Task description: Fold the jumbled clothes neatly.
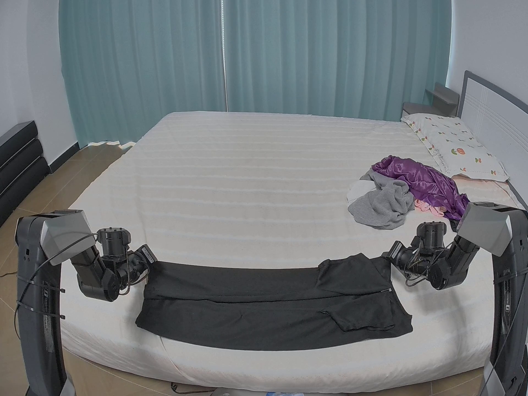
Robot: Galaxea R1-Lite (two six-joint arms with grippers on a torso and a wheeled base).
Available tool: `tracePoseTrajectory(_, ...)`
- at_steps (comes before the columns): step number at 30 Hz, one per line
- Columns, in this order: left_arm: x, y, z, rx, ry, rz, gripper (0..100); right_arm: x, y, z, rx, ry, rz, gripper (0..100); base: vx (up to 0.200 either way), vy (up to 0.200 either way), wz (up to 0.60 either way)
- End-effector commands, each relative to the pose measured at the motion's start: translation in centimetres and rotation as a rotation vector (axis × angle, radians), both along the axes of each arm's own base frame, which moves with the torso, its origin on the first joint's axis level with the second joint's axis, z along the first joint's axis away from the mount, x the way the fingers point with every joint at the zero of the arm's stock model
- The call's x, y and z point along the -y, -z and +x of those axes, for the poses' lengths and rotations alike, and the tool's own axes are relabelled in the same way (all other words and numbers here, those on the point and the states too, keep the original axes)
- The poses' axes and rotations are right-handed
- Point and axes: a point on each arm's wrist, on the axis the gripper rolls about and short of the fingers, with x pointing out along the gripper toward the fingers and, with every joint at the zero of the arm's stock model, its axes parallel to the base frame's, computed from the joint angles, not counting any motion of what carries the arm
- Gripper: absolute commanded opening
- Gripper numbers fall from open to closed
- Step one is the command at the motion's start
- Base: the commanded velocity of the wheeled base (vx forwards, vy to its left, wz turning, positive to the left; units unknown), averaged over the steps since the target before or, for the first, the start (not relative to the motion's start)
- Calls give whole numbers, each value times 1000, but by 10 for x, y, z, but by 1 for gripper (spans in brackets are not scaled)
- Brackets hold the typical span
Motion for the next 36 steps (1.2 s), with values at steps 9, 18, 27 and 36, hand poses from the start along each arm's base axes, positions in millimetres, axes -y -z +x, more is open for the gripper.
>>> tracePoseTrajectory(9,0,2,6,13,1,1,0,6,-6,4,20,35,33,0,0,0,0)
tracePoseTrajectory(18,1,2,5,10,1,2,100,2,-3,2,7,26,30,100,0,0,0)
tracePoseTrajectory(27,-1,-17,-6,17,-38,-59,100,5,-33,-16,8,66,96,100,0,0,0)
tracePoseTrajectory(36,10,-64,-84,-59,-72,-179,100,-1,-64,-88,-51,110,192,100,0,0,0)
